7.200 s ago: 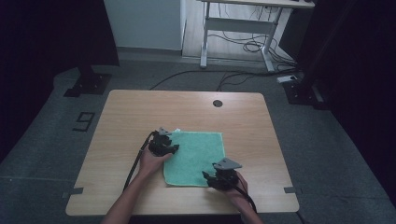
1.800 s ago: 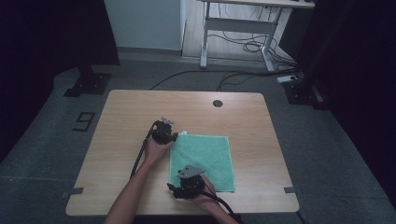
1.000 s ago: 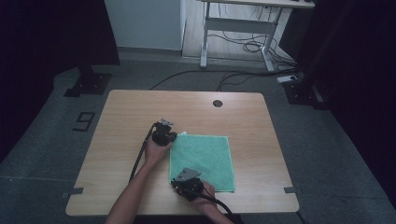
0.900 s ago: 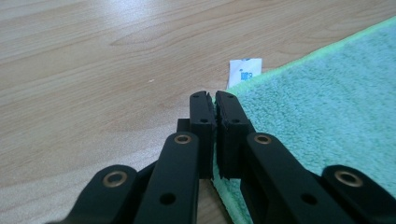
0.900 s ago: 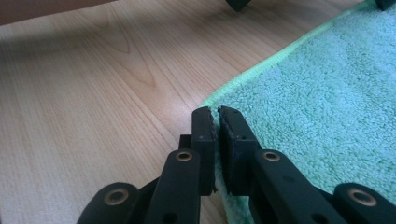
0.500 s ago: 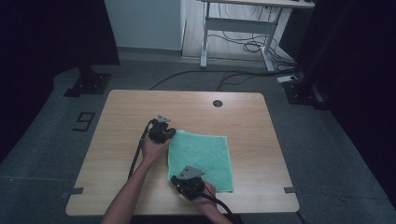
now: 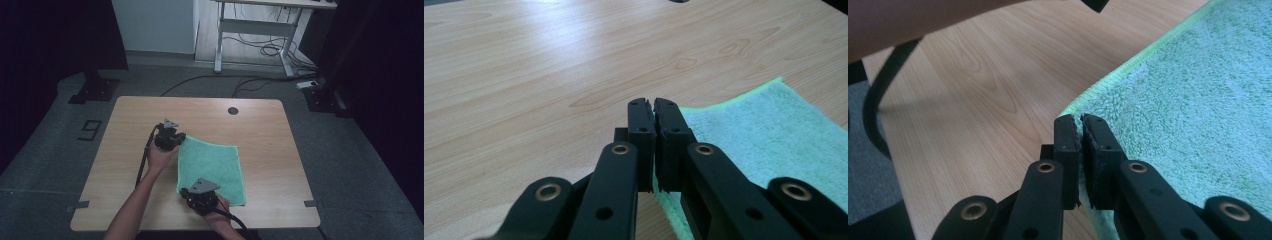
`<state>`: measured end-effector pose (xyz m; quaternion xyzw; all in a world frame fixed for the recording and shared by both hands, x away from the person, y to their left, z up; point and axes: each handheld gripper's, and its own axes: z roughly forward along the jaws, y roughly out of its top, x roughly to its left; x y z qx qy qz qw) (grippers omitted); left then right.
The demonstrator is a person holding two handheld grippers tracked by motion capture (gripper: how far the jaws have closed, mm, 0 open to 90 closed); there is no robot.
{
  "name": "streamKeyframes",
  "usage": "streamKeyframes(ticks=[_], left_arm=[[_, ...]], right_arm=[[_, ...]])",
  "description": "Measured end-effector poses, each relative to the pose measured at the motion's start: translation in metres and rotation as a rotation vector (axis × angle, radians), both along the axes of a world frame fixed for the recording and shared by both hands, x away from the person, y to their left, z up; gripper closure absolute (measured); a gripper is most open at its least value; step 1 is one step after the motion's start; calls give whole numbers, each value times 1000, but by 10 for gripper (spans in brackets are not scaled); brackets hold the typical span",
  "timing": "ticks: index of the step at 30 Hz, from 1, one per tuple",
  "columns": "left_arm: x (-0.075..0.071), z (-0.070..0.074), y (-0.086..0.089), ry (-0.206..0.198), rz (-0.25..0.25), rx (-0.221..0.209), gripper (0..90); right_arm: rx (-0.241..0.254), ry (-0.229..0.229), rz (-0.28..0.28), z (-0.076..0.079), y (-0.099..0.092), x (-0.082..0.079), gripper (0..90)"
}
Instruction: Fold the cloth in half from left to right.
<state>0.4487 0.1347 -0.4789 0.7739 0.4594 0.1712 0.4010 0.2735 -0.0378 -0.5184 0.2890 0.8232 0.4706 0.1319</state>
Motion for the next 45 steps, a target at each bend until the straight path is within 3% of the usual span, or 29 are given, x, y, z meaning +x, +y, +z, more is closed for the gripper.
streamKeyframes(ticks=[7, 11, 20, 26, 35, 42, 45], left_arm=[[-1, 12, -1, -15, -11, 5, 869], [-1, 12, 0, 5, -20, -28, 867], [-1, 15, 9, -1, -9, -33, 867], [6, 25, 14, -8, -1, -29, 867], [5, 16, 13, 6, 0, -25, 868], [4, 37, 23, -26, 5, -35, 868], [2, 35, 20, -26, 2, -23, 867]], right_arm=[[51, -14, 13, 8, -2, -1, 846], [49, -13, 11, 8, -3, -1, 845], [43, -20, 24, 9, -1, -1, 846], [76, -28, 27, 19, 9, 4, 846], [75, 1, 35, 12, 10, 8, 851], [110, -41, 56, 32, 17, 4, 853], [112, -35, 62, 34, 16, 3, 853]])
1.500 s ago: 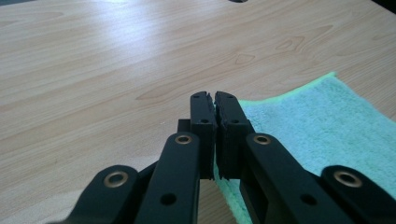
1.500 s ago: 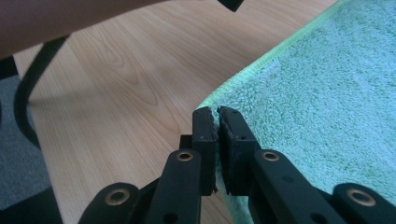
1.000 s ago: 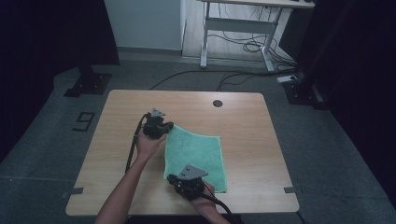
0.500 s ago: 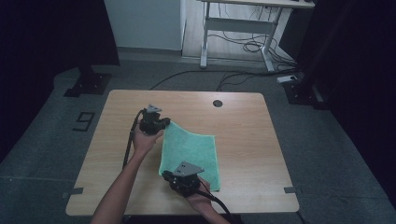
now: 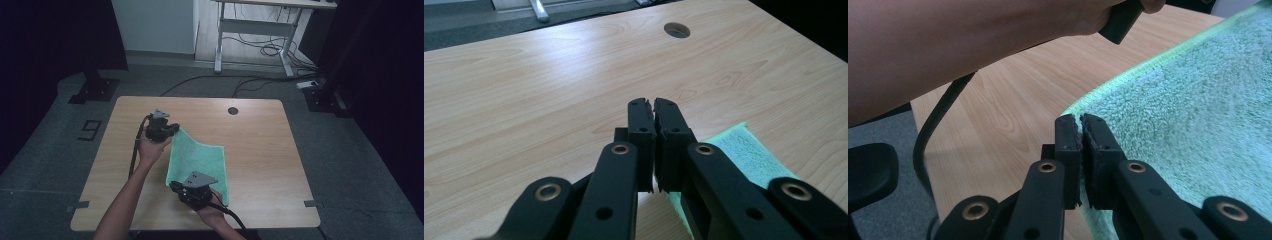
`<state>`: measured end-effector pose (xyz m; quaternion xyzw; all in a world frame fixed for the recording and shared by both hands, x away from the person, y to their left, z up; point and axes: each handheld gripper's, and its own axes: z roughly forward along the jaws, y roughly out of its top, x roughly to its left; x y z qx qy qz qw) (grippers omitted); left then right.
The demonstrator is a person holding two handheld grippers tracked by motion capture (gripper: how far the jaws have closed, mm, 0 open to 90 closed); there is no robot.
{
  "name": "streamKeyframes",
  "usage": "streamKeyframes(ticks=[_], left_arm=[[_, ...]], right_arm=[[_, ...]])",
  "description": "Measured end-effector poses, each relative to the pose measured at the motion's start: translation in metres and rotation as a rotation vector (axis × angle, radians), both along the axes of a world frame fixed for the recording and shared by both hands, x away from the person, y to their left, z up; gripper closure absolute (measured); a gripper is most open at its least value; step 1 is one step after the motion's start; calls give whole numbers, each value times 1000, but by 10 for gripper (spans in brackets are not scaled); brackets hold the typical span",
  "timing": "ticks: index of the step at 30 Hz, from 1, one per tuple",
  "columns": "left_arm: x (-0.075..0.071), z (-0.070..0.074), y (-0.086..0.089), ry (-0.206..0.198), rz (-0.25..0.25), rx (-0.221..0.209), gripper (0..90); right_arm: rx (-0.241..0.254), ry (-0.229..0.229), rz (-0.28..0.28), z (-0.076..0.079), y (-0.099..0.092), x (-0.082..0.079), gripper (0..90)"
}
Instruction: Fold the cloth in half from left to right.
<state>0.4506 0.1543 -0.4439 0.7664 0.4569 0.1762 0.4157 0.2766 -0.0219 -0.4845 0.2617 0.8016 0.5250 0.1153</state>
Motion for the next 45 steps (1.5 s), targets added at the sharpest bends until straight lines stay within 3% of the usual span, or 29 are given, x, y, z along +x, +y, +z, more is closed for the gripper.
streamKeyframes(ticks=[6, 17, 20, 27, 36, 45], left_arm=[[0, -13, -3, 19, -4, 10, 867], [9, -20, -7, 29, -8, 24, 867], [10, -15, -6, 16, -14, 35, 867], [7, 0, -2, 8, -11, 28, 866], [6, -11, -1, 32, -5, 32, 865], [-4, 8, 24, -6, 37, 13, 864]], right_arm=[[-19, 46, -2, -16, -1, 4, 852], [-21, 58, -10, -23, 4, 11, 853], [-11, 61, -7, -20, 7, 12, 853], [19, 11, 7, 2, 13, 8, 853], [-2, 51, -2, -14, 10, 9, 854], [23, 3, 24, 4, 21, 3, 853]])
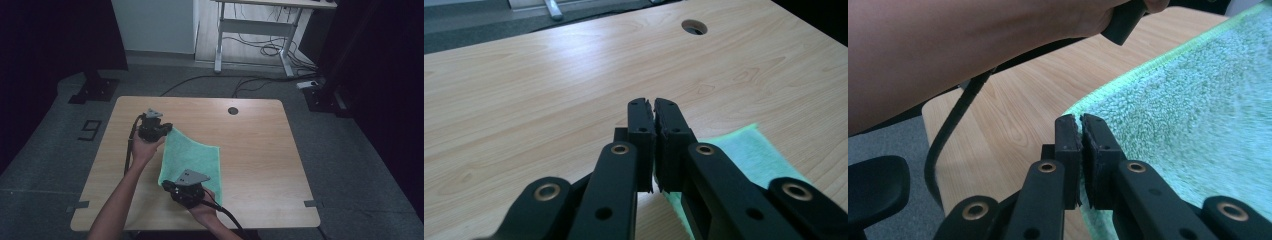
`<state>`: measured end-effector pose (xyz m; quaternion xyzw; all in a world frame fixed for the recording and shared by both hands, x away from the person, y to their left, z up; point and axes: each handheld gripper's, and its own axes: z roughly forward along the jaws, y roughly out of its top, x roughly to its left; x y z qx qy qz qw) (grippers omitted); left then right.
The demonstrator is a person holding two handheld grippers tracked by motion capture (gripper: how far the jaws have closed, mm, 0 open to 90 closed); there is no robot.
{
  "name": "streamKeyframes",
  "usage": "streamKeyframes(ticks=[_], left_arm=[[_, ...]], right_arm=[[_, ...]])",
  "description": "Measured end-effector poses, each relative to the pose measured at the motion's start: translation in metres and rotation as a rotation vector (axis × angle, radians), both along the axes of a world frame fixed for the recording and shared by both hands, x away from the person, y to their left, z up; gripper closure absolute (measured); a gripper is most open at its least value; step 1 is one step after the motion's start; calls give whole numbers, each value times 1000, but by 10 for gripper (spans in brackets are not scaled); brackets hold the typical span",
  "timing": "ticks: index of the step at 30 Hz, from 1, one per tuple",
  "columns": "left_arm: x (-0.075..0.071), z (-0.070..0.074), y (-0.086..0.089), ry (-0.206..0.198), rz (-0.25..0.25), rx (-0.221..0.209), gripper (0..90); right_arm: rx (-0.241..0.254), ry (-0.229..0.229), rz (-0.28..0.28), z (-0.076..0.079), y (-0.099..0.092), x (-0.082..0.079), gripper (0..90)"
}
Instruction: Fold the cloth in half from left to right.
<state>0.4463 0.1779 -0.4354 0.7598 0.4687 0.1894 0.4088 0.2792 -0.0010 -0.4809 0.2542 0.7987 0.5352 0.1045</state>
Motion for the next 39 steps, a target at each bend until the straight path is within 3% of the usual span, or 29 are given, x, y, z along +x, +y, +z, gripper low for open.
streamKeyframes(ticks=[14, 39], left_arm=[[10, -21, -31, 43, -47, 29, 859], [11, -33, -71, 64, -101, 44, 859]], right_arm=[[-7, 28, -14, -10, -11, 0, 850], [-17, 43, -64, -22, -49, -8, 851]])
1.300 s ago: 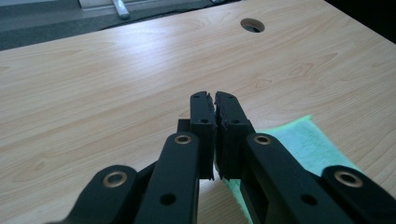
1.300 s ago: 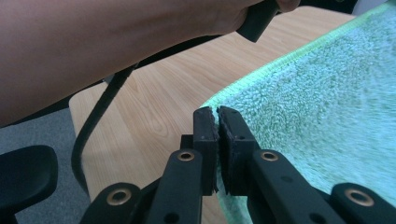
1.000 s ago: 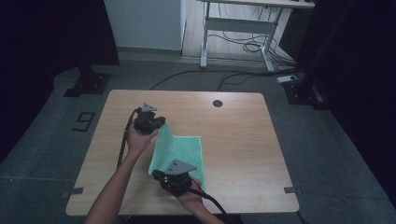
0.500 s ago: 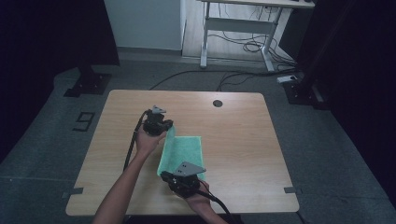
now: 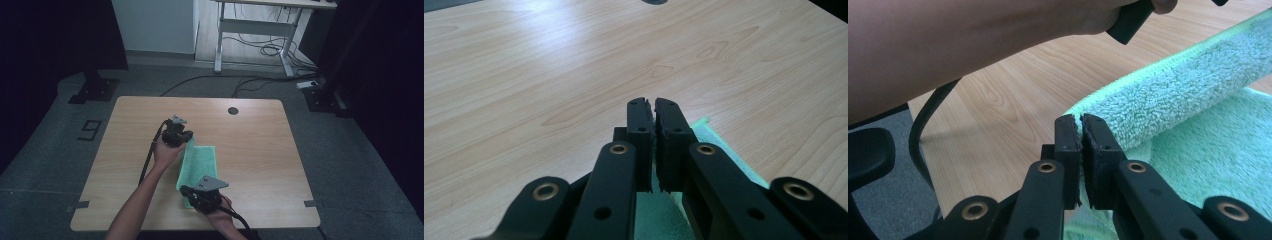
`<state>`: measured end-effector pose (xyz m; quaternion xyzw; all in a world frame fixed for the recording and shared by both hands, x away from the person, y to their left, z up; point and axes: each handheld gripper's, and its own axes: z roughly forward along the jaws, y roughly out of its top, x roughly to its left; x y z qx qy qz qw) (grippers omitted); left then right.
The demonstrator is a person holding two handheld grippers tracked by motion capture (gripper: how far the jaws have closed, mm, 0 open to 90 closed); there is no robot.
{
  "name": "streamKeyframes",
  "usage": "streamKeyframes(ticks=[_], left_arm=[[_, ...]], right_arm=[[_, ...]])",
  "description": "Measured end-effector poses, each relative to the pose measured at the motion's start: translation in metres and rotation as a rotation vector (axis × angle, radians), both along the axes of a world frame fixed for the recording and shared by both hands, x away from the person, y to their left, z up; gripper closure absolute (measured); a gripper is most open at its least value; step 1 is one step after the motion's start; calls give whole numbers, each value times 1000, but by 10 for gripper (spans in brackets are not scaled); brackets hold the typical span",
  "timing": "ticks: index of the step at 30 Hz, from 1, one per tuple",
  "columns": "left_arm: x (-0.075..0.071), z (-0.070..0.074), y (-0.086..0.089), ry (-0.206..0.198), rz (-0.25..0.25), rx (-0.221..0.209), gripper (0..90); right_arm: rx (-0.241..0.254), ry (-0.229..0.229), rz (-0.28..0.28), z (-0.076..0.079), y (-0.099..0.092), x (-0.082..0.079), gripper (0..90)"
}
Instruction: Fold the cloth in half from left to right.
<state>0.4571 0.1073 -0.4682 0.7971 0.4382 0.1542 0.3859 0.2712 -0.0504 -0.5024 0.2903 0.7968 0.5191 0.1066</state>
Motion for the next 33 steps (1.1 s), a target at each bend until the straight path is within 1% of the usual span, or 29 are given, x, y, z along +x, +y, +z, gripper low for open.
streamKeyframes(ticks=[10, 20, 28, 33], left_arm=[[0, -4, -10, 12, -16, 5, 857], [-2, -9, -19, 22, -34, 7, 855], [-2, -18, -22, 33, -29, 7, 854], [0, -19, -24, 35, -23, 5, 852]], right_arm=[[-4, 22, -21, -9, -15, -3, 851], [-17, 34, -23, -14, -18, -6, 851], [-19, 39, -26, -17, -22, -7, 850], [-20, 45, -36, -19, -25, -7, 850]])
